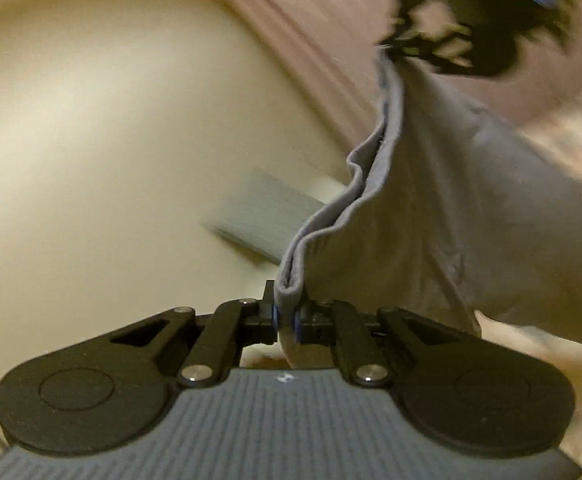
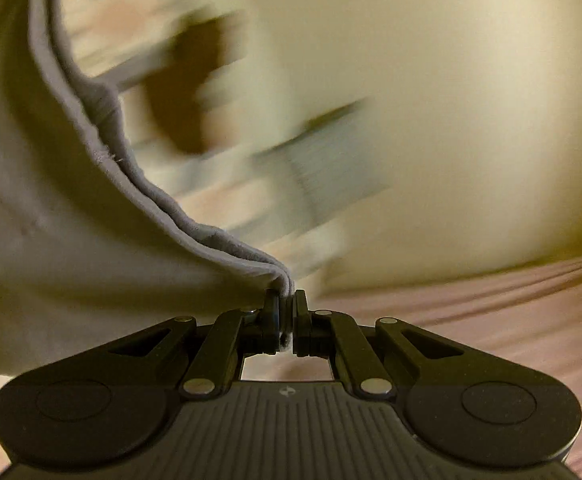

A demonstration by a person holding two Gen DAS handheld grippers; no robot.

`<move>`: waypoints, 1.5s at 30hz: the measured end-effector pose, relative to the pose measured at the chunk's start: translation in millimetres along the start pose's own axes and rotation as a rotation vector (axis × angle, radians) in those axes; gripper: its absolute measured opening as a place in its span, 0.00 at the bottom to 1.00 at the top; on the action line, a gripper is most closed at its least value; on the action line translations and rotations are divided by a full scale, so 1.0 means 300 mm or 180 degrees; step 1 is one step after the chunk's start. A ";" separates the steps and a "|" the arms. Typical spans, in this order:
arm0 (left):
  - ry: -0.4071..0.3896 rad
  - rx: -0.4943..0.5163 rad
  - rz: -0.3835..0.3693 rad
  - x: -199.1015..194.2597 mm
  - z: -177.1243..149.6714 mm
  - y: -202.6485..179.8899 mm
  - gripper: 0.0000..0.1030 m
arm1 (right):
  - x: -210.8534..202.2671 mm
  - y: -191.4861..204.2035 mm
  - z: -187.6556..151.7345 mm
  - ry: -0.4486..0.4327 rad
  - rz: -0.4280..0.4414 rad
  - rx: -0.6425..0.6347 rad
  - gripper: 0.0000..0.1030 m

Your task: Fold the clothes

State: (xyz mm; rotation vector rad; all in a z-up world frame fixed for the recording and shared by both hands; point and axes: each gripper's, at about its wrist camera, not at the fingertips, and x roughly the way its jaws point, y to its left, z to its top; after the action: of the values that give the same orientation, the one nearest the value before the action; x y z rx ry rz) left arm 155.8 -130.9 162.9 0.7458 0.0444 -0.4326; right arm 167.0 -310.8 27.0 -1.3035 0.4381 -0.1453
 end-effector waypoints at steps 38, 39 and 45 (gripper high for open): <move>0.1209 0.1768 -0.1893 -1.467 -0.716 -2.196 0.13 | -1.026 1.355 -1.478 0.0306 0.2018 -0.0604 0.07; 0.1167 0.1851 -0.1805 -1.448 -0.722 -2.214 0.21 | -1.017 1.382 -1.485 0.0320 0.1942 -0.0619 0.30; 0.0804 0.2339 -0.1608 -1.407 -0.799 -2.289 0.34 | -1.030 1.491 -1.489 0.0015 0.1607 -0.0674 0.54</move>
State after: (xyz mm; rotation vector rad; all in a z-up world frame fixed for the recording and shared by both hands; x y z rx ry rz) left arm -474.1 -264.1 -378.3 1.5237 0.3289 -0.8525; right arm -351.6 -485.4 -415.7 -1.3586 0.7881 0.3286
